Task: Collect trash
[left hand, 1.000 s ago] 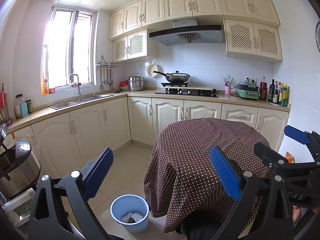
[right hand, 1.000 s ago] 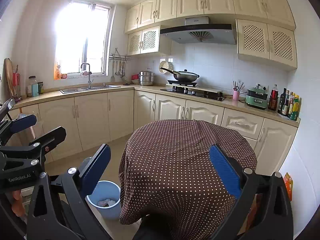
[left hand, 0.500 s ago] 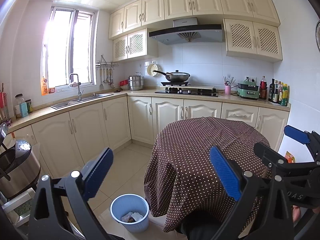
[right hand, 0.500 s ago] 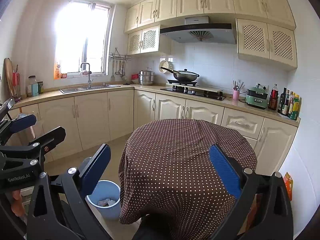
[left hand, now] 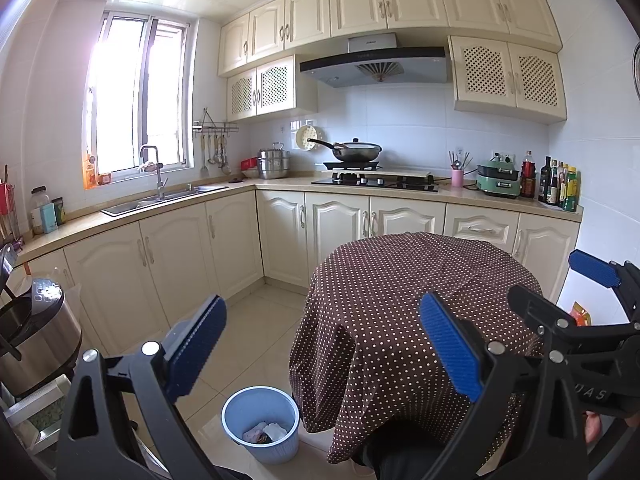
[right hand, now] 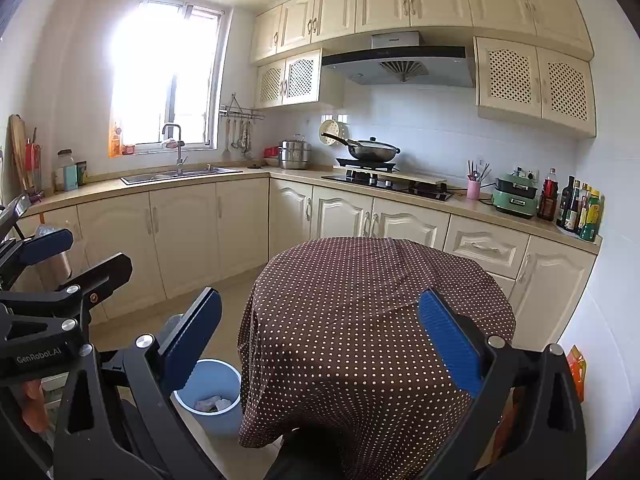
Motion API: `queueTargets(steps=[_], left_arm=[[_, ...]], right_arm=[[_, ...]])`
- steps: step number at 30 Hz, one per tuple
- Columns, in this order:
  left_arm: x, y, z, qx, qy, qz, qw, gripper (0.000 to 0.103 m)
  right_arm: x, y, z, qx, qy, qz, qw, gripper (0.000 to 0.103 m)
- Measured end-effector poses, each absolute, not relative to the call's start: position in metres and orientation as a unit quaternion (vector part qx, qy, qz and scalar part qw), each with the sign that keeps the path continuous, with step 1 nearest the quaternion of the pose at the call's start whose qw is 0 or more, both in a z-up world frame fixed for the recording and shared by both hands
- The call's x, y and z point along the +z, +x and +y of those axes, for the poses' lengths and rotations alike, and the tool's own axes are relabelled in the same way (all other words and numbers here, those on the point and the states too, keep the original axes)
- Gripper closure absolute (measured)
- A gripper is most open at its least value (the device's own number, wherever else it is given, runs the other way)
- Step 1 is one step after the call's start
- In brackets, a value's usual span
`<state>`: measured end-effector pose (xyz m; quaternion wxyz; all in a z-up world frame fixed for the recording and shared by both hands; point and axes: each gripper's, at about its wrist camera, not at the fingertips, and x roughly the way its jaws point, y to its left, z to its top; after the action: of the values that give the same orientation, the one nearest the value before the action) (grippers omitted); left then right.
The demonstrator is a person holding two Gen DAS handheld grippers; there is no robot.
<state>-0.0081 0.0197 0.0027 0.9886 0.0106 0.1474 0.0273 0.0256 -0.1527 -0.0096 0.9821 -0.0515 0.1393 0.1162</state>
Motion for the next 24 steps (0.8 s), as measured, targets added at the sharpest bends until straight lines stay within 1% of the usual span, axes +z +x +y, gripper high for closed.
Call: queueTargets(steps=[15,24], left_arm=[[-0.003,-0.001,0.024,0.029,0.010,0.158,0.987,0.008],[-0.009,0.027,0.030,0.047,0.023,0.175,0.983,0.008]], right_arm=[[-0.011,0.031,-0.154,0.118,-0.054,0.145,0.981,0.007],[-0.020,0.058,-0.160,0.116,-0.045,0.159,0.979,0.007]])
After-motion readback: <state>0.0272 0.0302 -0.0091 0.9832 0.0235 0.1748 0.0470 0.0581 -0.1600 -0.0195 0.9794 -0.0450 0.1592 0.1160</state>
